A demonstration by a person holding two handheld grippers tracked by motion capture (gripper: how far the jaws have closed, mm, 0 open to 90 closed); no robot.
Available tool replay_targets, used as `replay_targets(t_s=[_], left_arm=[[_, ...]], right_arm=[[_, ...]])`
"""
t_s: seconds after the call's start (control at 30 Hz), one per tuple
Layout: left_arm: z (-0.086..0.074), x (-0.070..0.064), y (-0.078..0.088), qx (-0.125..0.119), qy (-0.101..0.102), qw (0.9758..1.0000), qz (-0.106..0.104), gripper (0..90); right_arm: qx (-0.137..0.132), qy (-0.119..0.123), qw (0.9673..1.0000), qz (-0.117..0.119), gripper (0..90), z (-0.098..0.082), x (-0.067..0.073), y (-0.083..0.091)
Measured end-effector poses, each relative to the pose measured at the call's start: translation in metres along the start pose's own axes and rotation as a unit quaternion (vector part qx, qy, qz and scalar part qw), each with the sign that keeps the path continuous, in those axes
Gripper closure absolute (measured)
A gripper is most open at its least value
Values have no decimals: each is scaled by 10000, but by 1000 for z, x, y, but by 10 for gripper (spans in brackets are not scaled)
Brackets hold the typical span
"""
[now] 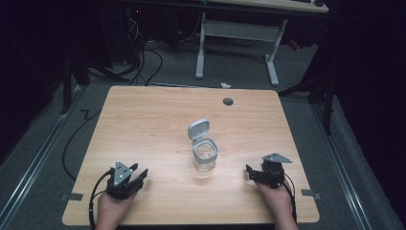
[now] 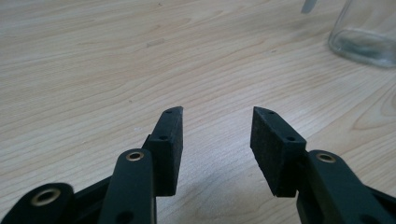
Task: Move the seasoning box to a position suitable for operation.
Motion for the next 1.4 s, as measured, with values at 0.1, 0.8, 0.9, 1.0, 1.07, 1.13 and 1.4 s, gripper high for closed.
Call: replay_targets(t_s=[0.1, 0.8, 0.9, 1.0, 1.07, 1.13, 1.4], left_arm=[[4, 3, -1, -49, 138, 9999, 38, 543], [10, -1, 10, 20, 79, 9995, -295, 492], [11, -2, 11, 14, 67, 9995, -313, 490], [12, -1, 12, 42, 168, 9993, -337, 490], [12, -1, 12, 74, 182, 9992, -349, 490], [12, 0, 12, 94, 226, 9990, -373, 491], [9, 0, 10, 162, 179, 9990, -369, 499]], right_arm=[[-194, 103, 9994, 254, 350, 0, 8, 9], [-626, 491, 9962, 360, 753, 17, 49, 10], [-636, 582, 9956, 366, 760, 25, 58, 9], [-718, 619, 9946, 415, 783, 32, 65, 8], [-736, 650, 9942, 440, 810, 36, 69, 7], [-723, 641, 9941, 488, 847, 40, 73, 5], [-667, 672, 9941, 538, 900, 53, 82, -7]])
Point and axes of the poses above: each handheld gripper's, and its own axes: y roughly backward along the jaws, z roughly out of its top, x roughly to its left, the point moved 3 cm from there along -y, roughly forward along the jaws, and after that the axes turned 3 degrees about -y, right-handed, at the moved point
